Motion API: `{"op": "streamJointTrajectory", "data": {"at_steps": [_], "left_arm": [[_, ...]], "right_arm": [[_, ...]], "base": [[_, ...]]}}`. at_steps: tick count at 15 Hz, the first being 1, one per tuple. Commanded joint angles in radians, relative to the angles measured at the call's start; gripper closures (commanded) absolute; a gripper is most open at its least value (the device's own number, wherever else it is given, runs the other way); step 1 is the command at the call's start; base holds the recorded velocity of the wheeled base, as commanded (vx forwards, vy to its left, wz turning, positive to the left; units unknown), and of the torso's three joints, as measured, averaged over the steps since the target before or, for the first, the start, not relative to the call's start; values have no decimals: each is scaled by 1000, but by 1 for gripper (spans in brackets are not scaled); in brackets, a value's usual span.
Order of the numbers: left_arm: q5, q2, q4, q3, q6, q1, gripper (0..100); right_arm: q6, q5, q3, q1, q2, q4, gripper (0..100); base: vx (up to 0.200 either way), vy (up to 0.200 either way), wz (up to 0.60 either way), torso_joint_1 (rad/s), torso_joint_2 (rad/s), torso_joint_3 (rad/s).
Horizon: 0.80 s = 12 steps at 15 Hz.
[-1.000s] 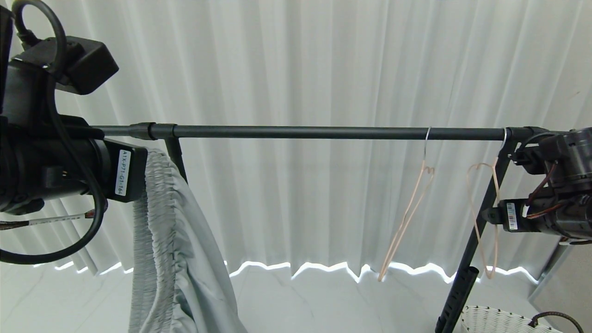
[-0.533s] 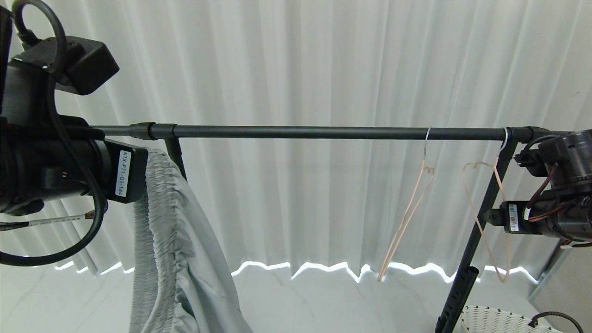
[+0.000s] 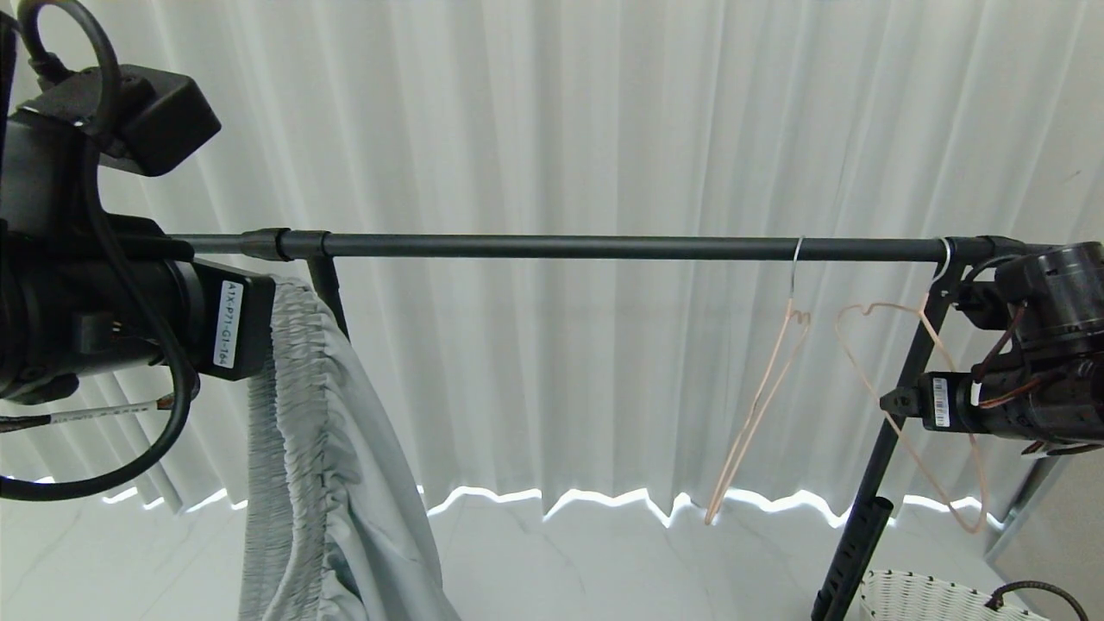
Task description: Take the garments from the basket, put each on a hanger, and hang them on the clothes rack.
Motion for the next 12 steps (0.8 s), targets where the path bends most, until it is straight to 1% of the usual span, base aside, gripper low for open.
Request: {"op": "streamJointTrajectory", "data": {"at_steps": [1, 4, 5, 8, 12], "left_arm": [[0, -4, 0, 2, 0, -8, 100], [0, -2, 0, 2, 0, -13, 100], [0, -2, 0, 2, 0, -13, 100], [0, -2, 0, 2, 0, -13, 100], [0, -2, 0, 1, 0, -13, 100]], "right_arm": [[-2, 8, -31, -31, 42, -17, 0], [-3, 45, -49, -54, 65, -12, 0], [-3, 45, -48, -55, 67, -11, 100], [-3, 46, -48, -63, 73, 21, 100], [-3, 46, -48, -62, 74, 21, 100]], "base": [[0, 0, 0, 0, 0, 0], [0, 0, 0, 0, 0, 0], [0, 0, 0, 0, 0, 0], [0, 0, 0, 0, 0, 0], [0, 0, 0, 0, 0, 0]]}}
